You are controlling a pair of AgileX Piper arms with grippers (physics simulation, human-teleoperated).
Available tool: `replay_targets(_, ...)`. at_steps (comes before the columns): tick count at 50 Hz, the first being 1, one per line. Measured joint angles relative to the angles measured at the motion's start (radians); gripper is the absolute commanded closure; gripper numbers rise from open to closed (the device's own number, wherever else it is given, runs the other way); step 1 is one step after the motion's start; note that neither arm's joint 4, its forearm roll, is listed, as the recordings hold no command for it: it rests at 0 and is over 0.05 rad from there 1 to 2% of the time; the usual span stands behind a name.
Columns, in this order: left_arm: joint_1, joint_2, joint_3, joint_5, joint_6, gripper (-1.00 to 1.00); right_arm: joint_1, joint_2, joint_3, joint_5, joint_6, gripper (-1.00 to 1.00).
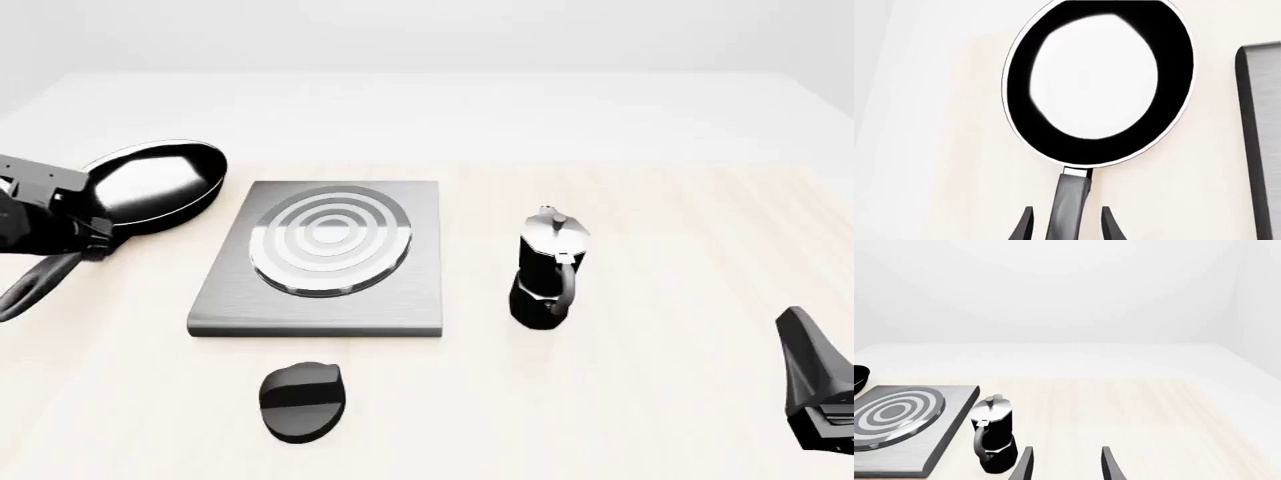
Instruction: Turn on the stove and put the frying pan on it.
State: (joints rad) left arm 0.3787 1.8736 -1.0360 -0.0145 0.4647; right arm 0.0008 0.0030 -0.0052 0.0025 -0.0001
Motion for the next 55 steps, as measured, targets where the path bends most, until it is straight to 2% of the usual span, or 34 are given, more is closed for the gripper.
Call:
replay_targets(36, 0.033, 0.140, -0.007, -0.078, 0.021, -1.00, 0.000, 0.000, 0.000, 0.000, 0.000, -1.00)
replay_targets(37, 0.033, 0.140, -0.007, -0.079, 0.018, 1.00, 0.000, 0.000, 0.000, 0.000, 0.000, -1.00)
replay_targets(55, 0.011, 0.144, 0.009, -0.090, -0.002, 1.00, 0.000, 0.000, 0.000, 0.000, 0.000, -1.00)
